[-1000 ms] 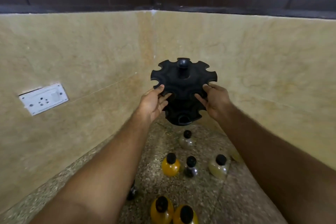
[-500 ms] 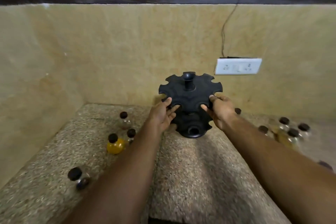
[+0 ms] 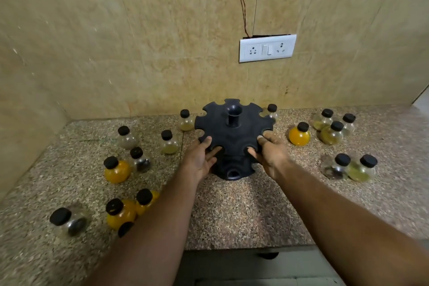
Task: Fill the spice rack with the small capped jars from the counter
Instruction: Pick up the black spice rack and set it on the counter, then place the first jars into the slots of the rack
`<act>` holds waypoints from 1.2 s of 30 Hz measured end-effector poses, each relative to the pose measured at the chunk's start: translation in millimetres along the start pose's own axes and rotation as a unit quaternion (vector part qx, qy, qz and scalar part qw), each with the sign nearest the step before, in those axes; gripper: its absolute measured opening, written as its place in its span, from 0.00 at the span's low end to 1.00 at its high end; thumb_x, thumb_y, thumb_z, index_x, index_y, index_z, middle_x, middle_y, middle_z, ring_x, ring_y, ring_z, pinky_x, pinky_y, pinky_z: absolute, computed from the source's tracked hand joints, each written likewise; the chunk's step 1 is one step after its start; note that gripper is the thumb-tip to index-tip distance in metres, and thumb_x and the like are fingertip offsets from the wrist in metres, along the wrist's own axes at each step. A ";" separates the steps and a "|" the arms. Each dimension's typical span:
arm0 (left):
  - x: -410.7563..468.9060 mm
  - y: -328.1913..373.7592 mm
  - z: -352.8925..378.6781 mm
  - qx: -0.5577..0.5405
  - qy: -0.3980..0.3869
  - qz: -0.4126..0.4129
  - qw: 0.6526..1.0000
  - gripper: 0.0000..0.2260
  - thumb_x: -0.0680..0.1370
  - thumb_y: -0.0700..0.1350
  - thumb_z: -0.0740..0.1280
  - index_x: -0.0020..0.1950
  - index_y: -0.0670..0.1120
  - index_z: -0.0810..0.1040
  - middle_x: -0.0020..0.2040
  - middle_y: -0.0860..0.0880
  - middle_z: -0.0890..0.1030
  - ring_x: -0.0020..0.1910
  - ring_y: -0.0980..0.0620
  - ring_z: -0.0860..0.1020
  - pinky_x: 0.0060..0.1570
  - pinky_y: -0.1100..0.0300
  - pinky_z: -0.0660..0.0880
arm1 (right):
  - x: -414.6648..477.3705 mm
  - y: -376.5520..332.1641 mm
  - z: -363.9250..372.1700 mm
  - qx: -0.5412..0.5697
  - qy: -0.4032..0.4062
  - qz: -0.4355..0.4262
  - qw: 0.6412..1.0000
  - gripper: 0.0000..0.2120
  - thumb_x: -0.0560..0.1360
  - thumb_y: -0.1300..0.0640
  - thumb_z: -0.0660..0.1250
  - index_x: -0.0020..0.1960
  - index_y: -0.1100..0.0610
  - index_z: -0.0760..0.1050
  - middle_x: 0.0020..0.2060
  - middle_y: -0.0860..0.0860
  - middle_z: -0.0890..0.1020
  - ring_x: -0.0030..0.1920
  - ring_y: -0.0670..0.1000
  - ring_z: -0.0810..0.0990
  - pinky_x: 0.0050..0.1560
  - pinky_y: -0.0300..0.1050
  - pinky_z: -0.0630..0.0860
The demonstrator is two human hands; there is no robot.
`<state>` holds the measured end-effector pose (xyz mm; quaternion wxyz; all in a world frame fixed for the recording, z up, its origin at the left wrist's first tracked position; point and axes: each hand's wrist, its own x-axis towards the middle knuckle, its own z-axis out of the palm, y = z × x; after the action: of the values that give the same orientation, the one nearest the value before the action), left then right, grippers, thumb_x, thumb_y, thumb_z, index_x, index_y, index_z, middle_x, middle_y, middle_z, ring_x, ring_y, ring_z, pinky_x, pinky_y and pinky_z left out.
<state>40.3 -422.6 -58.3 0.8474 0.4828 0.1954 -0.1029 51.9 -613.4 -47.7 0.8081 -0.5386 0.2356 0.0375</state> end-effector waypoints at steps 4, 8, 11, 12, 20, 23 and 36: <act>3.4 -1.8 -2.3 0.011 0.005 0.020 1.000 0.07 0.81 0.48 0.67 0.58 0.55 0.79 0.62 0.50 0.83 0.57 0.48 0.83 0.52 0.52 0.71 | 11.4 2.8 -0.3 -0.001 -0.007 -0.002 1.000 0.07 0.83 0.60 0.64 0.60 0.54 0.76 0.55 0.54 0.83 0.47 0.54 0.85 0.43 0.47 0.83; -0.9 -9.3 -3.7 0.060 -0.022 0.020 0.998 0.11 0.79 0.48 0.69 0.60 0.51 0.78 0.59 0.48 0.84 0.56 0.48 0.83 0.39 0.59 0.73 | 22.9 2.7 -5.2 -0.090 -0.023 -0.019 0.996 0.14 0.83 0.53 0.64 0.68 0.53 0.73 0.56 0.54 0.85 0.43 0.54 0.87 0.40 0.47 0.83; -6.5 -26.0 1.7 0.133 -0.065 -0.031 0.989 0.14 0.75 0.43 0.72 0.61 0.46 0.78 0.59 0.44 0.84 0.53 0.49 0.85 0.32 0.63 0.73 | 20.4 2.1 -17.7 -0.129 -0.026 -0.046 0.990 0.12 0.84 0.49 0.60 0.60 0.55 0.76 0.48 0.53 0.85 0.37 0.53 0.85 0.36 0.46 0.78; -5.8 -34.5 6.7 0.164 -0.083 -0.048 0.982 0.15 0.75 0.41 0.73 0.61 0.46 0.79 0.59 0.43 0.84 0.52 0.49 0.85 0.35 0.62 0.75 | 19.4 1.8 -23.9 -0.121 -0.025 -0.045 0.991 0.13 0.85 0.48 0.59 0.57 0.55 0.76 0.46 0.54 0.84 0.35 0.53 0.83 0.35 0.45 0.75; 31.6 -130.8 106.2 0.456 -0.149 -0.033 0.877 0.22 0.72 0.41 0.77 0.65 0.43 0.78 0.45 0.46 0.84 0.44 0.53 0.84 0.46 0.59 0.79 | 36.3 11.9 -134.6 -0.270 0.080 -0.109 0.953 0.12 0.79 0.40 0.62 0.57 0.45 0.77 0.50 0.54 0.85 0.46 0.56 0.84 0.50 0.56 0.82; 43.5 -162.8 147.0 0.561 -0.109 0.024 0.820 0.30 0.71 0.48 0.79 0.71 0.51 0.73 0.57 0.48 0.81 0.56 0.49 0.80 0.57 0.53 0.78 | 39.3 0.6 -182.4 -0.339 0.116 -0.130 0.925 0.16 0.81 0.46 0.63 0.66 0.50 0.74 0.52 0.51 0.83 0.50 0.53 0.81 0.51 0.47 0.76; 89.4 -250.1 233.4 0.822 -0.132 -0.009 0.553 0.51 0.71 0.60 0.75 0.82 0.51 0.45 0.83 0.43 0.46 0.81 0.40 0.44 0.77 0.41 0.54 | 100.4 -42.5 -286.9 -0.500 0.102 -0.153 0.846 0.31 0.75 0.47 0.72 0.75 0.48 0.65 0.70 0.52 0.71 0.60 0.53 0.79 0.55 0.51 0.75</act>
<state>84.3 -749.8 -184.6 0.0967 0.9488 -0.0838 -0.2889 56.6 -905.3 -142.3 0.3963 -0.8996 0.1813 -0.0289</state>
